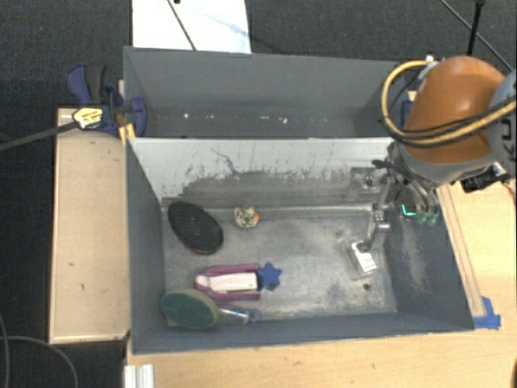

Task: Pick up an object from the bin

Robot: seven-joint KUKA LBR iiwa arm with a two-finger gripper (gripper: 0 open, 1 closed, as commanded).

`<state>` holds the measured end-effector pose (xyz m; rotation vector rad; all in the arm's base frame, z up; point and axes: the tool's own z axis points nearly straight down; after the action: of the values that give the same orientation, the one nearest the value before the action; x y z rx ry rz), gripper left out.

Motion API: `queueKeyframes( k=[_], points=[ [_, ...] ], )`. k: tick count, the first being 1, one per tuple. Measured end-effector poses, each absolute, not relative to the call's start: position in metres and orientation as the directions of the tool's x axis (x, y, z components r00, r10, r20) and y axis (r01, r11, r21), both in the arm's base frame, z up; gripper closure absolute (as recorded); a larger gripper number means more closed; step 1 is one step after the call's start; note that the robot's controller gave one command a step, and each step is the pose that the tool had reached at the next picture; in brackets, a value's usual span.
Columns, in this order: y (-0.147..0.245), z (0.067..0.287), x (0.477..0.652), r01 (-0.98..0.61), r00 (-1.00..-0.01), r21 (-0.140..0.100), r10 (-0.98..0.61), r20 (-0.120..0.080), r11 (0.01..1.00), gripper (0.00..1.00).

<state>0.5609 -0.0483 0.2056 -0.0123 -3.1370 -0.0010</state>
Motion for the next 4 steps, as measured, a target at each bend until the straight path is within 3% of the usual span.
queueKeyframes(
  k=[1, 2, 3, 4],
  points=[
    [-0.149, 0.094, 0.537, -0.633, -0.774, 0.005, -0.633, -0.001, 0.774, 0.00],
    [-0.119, 0.074, 0.542, -0.881, -0.473, -0.008, -0.881, -0.011, 0.473, 0.00],
    [-0.072, 0.070, 0.522, -0.963, -0.271, 0.003, -0.963, -0.001, 0.271, 0.00],
    [-0.111, 0.086, 0.571, -0.978, -0.210, -0.007, -0.978, -0.001, 0.210, 0.00]
  ],
)
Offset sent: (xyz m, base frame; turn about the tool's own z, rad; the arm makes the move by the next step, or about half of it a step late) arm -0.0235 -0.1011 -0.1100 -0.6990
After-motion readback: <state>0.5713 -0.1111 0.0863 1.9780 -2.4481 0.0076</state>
